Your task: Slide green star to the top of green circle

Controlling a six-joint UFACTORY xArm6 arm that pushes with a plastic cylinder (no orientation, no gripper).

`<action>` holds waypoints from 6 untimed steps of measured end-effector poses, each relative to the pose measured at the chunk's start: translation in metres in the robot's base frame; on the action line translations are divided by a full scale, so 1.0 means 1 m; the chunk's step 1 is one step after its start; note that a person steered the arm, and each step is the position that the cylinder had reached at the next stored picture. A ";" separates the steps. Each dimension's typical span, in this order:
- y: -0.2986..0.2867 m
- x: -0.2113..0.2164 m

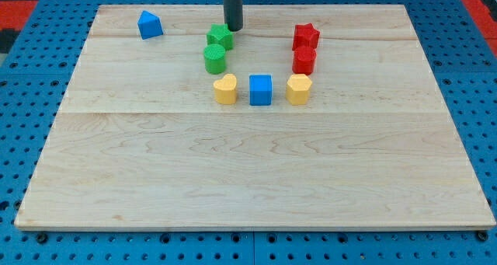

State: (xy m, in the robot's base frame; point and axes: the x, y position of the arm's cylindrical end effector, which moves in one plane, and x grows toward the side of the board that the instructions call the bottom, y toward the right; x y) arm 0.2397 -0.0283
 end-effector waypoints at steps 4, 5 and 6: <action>-0.067 -0.048; -0.086 -0.048; -0.110 -0.048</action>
